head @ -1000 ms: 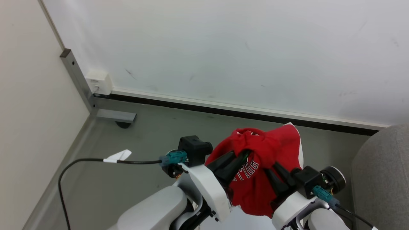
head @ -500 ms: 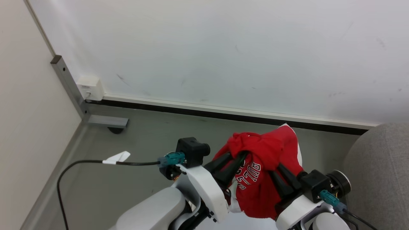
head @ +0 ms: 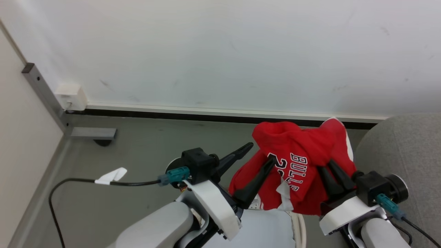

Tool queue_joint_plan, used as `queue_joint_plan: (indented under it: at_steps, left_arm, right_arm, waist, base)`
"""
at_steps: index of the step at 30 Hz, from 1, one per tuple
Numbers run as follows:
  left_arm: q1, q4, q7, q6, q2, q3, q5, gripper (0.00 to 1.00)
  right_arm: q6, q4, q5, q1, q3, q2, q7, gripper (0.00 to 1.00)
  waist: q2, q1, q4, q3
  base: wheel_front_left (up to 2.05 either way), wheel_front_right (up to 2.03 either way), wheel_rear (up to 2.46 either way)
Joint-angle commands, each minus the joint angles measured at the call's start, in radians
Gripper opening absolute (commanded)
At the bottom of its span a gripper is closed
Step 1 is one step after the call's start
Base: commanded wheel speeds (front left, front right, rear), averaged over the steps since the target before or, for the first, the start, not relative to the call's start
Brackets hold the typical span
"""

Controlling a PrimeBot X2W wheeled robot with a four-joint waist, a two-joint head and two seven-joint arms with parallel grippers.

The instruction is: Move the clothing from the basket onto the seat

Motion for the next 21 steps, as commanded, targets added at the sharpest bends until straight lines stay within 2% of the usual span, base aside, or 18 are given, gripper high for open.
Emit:
queue_joint_plan:
  at_steps: [1, 7, 21]
  left_arm:
    - [0.011, -0.014, -0.009, 0.005, 0.018, 0.001, 0.018, 1.0]
    - [0.016, -0.068, -0.017, 0.021, 0.041, -0.006, 0.049, 1.0]
    - [0.021, -0.091, -0.017, 0.051, 0.064, -0.028, 0.09, 1.0]
  right_arm:
    - [-0.002, -0.018, -0.007, 0.012, -0.029, -0.008, -0.004, 0.0]
    - [-0.002, -0.073, -0.035, 0.023, -0.101, -0.011, -0.004, 0.0]
    - [-0.002, -0.224, -0.072, 0.103, -0.202, -0.016, -0.004, 0.0]
  waist:
    - [0.0, 0.0, -0.04, 0.017]
    - [0.0, 0.0, -0.141, 0.039]
    - [0.0, 0.0, -0.377, 0.069]
  base:
    - [0.0, 0.0, 0.0]
    - [0.0, 0.0, 0.0]
    - [0.0, 0.0, 0.0]
